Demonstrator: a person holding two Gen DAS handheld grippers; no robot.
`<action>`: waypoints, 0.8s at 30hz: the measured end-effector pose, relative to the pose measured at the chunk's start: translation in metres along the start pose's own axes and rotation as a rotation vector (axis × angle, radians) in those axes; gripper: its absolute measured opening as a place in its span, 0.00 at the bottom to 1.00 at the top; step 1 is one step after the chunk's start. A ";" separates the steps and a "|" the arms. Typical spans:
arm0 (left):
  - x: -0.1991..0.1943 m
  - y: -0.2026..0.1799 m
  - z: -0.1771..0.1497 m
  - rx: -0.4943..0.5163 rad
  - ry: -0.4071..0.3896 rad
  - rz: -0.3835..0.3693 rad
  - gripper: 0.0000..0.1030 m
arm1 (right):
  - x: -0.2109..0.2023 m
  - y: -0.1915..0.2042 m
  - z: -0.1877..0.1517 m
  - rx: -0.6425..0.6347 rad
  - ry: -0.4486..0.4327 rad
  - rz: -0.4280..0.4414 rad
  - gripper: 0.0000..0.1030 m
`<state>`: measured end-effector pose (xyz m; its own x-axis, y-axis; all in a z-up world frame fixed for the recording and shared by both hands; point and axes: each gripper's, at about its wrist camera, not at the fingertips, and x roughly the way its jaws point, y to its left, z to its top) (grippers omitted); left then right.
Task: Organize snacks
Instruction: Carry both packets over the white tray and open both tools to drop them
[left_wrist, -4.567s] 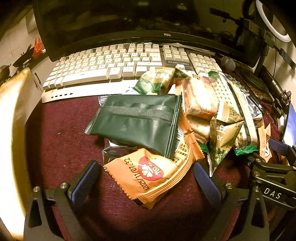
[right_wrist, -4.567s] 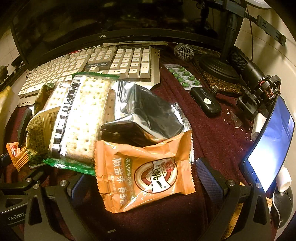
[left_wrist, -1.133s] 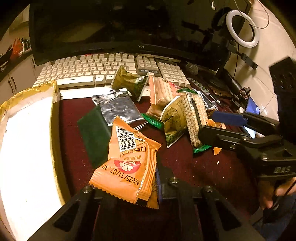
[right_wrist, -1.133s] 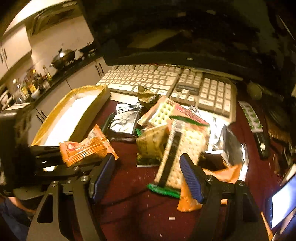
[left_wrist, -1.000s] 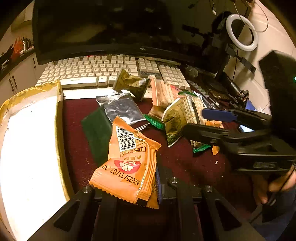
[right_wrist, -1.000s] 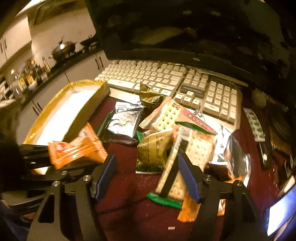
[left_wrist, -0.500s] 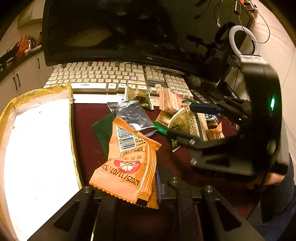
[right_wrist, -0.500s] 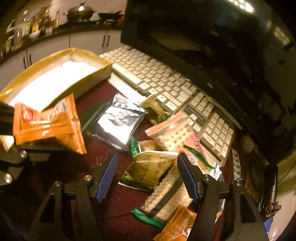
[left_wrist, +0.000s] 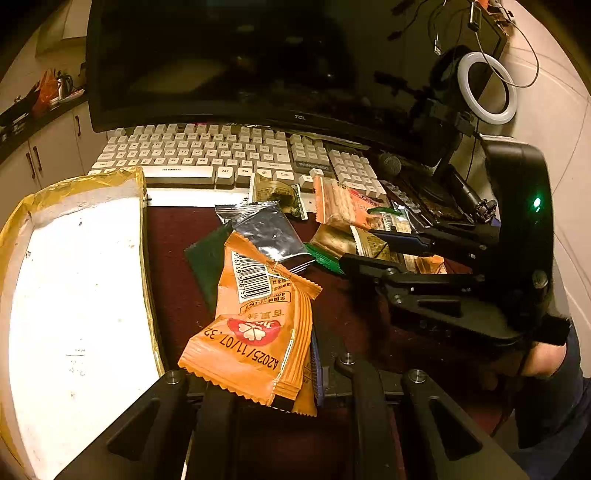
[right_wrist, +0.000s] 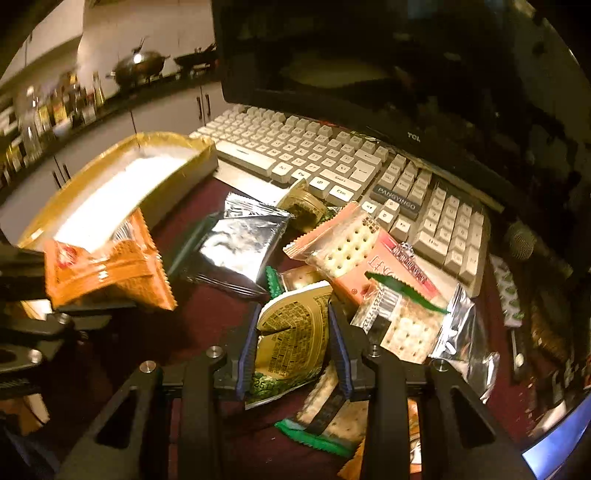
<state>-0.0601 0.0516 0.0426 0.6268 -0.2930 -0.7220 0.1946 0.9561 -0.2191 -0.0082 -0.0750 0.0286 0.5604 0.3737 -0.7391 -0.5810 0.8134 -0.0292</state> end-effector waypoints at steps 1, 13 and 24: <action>0.000 0.000 0.000 0.000 -0.001 0.000 0.13 | -0.002 0.000 0.000 0.007 -0.008 0.016 0.34; -0.013 0.003 0.001 -0.013 -0.032 0.019 0.13 | -0.026 0.005 0.004 0.072 -0.061 0.133 0.34; -0.037 0.032 0.004 -0.066 -0.073 0.065 0.13 | -0.030 0.013 0.018 0.143 -0.060 0.253 0.34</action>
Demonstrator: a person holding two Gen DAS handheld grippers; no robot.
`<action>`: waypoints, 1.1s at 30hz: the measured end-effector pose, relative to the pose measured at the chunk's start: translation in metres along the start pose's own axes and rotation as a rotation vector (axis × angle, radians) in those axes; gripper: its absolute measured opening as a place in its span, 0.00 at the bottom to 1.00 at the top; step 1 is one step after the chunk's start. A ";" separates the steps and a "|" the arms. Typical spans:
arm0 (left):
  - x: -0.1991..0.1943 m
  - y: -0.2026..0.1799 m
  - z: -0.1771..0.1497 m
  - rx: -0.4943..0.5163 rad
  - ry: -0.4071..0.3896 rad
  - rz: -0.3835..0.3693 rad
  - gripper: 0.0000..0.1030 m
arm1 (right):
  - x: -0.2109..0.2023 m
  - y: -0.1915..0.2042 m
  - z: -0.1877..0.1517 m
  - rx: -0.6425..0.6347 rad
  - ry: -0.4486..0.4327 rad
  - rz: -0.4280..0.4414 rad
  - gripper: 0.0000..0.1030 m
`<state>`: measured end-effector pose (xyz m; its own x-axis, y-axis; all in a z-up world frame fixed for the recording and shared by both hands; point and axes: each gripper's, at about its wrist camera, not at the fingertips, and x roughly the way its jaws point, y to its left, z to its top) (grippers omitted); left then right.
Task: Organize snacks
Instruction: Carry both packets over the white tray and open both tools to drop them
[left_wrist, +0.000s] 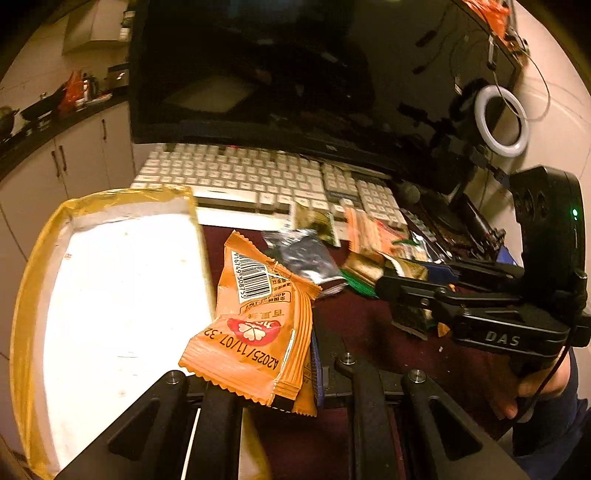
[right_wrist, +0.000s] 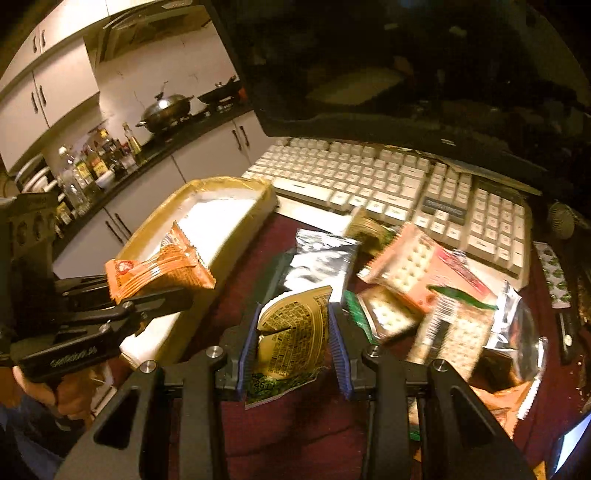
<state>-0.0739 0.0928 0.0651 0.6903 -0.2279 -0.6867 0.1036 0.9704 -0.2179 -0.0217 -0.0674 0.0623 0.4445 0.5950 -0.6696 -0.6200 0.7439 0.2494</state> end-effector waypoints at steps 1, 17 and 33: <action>-0.003 0.005 0.001 -0.008 -0.004 0.010 0.13 | 0.000 0.003 0.003 0.000 -0.001 0.014 0.34; -0.038 0.070 0.038 -0.046 -0.045 0.178 0.13 | 0.038 0.057 0.074 0.008 0.046 0.207 0.34; 0.044 0.138 0.066 -0.192 0.104 0.221 0.13 | 0.157 0.065 0.130 0.091 0.179 0.175 0.34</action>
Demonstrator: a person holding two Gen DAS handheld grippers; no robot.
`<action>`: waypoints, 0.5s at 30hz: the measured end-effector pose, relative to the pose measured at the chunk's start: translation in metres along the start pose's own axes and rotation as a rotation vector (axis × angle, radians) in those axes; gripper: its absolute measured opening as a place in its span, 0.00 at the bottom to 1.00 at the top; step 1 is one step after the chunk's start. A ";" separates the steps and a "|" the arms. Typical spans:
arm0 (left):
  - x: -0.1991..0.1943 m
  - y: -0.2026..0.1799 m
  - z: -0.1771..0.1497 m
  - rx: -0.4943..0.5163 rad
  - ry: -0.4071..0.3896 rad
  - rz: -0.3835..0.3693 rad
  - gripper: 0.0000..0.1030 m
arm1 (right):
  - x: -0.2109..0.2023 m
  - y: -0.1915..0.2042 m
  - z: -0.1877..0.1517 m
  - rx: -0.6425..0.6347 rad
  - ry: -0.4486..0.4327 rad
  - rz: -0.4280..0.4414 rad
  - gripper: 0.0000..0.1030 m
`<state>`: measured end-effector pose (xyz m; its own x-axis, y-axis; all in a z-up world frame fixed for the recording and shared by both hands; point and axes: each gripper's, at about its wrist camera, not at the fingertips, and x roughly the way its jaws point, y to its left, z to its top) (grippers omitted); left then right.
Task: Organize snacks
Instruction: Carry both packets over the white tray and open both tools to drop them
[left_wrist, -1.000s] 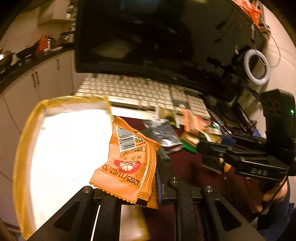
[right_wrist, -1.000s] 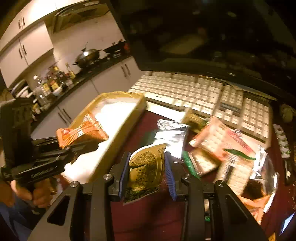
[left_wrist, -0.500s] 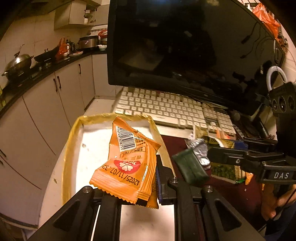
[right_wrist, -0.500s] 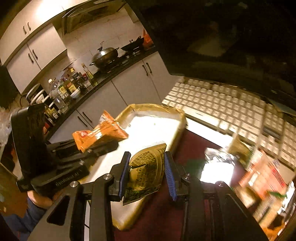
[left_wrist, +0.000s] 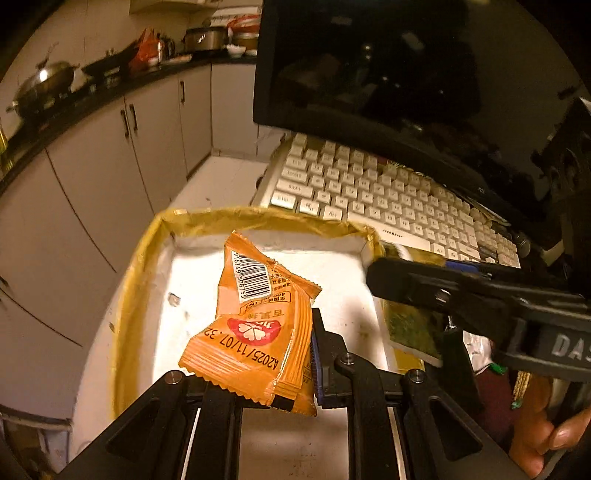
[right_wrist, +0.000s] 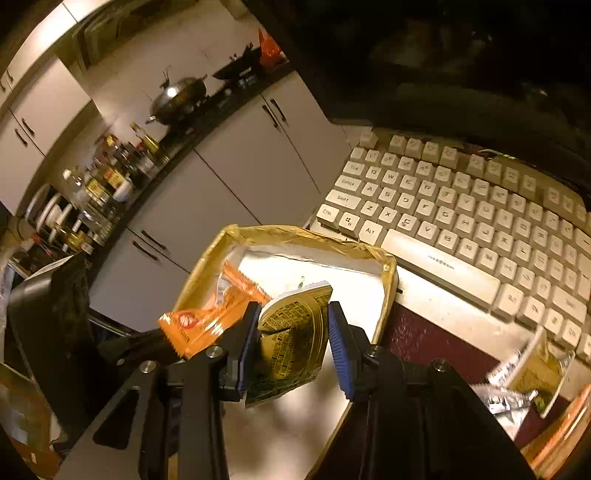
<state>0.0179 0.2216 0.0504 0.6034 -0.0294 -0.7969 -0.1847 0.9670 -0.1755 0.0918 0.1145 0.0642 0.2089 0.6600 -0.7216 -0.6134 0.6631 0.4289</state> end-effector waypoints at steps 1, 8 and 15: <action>0.003 0.002 0.000 -0.013 0.009 -0.014 0.13 | 0.004 0.000 0.001 -0.005 0.003 -0.021 0.34; 0.010 0.011 0.000 -0.065 0.043 -0.050 0.13 | 0.025 0.005 0.006 -0.041 0.023 -0.084 0.34; 0.025 0.019 -0.002 -0.125 0.100 -0.065 0.13 | 0.048 0.011 -0.003 -0.059 0.044 -0.131 0.34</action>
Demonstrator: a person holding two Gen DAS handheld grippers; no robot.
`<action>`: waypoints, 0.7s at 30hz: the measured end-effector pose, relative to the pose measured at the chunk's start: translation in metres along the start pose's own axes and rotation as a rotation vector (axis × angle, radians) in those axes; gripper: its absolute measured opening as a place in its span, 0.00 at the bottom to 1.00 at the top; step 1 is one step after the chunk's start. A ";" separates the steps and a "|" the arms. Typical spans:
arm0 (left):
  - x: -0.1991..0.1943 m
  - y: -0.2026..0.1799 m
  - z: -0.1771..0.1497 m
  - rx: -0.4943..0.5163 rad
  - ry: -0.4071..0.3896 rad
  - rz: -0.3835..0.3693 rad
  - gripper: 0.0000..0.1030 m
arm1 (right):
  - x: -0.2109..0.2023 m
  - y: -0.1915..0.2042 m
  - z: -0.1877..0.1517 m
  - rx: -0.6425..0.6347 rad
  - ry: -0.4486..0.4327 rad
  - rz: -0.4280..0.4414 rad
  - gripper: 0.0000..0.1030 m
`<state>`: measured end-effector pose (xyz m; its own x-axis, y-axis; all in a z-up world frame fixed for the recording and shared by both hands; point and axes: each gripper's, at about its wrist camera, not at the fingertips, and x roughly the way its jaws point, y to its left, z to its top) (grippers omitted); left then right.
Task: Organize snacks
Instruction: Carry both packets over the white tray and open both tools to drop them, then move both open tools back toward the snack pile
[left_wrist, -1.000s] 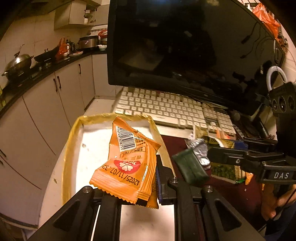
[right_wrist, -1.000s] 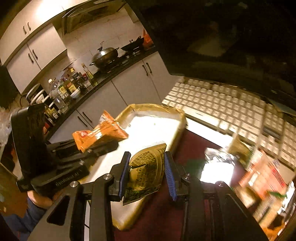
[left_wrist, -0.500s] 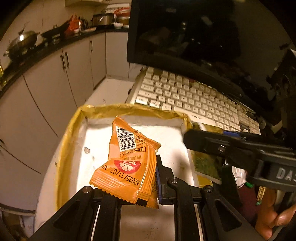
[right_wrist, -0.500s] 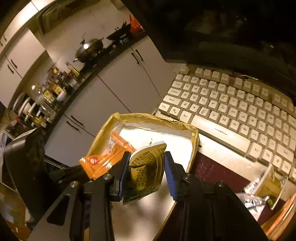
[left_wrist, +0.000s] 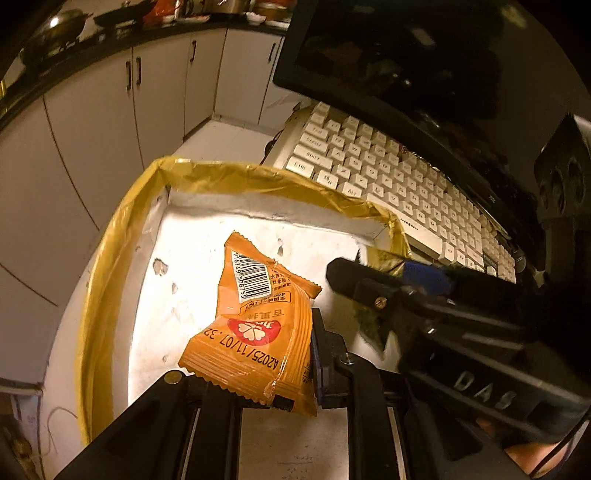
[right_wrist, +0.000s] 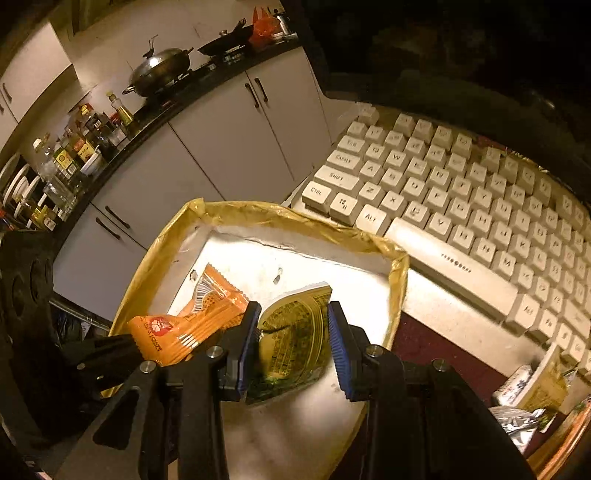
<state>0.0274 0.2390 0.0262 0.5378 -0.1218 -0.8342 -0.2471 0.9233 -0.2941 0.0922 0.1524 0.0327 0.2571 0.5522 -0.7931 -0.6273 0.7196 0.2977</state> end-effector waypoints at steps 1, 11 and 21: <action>0.003 0.000 0.000 -0.002 0.008 -0.001 0.13 | 0.001 0.000 0.000 0.003 -0.005 0.001 0.34; 0.007 -0.003 -0.002 0.004 0.020 -0.016 0.14 | -0.005 -0.001 -0.007 0.015 -0.032 0.001 0.43; -0.007 0.001 -0.008 0.006 -0.012 -0.022 0.28 | -0.045 -0.017 -0.019 0.035 -0.079 0.038 0.45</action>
<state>0.0167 0.2375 0.0279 0.5524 -0.1377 -0.8221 -0.2302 0.9227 -0.3092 0.0773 0.1075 0.0536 0.2915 0.6097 -0.7371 -0.6121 0.7110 0.3461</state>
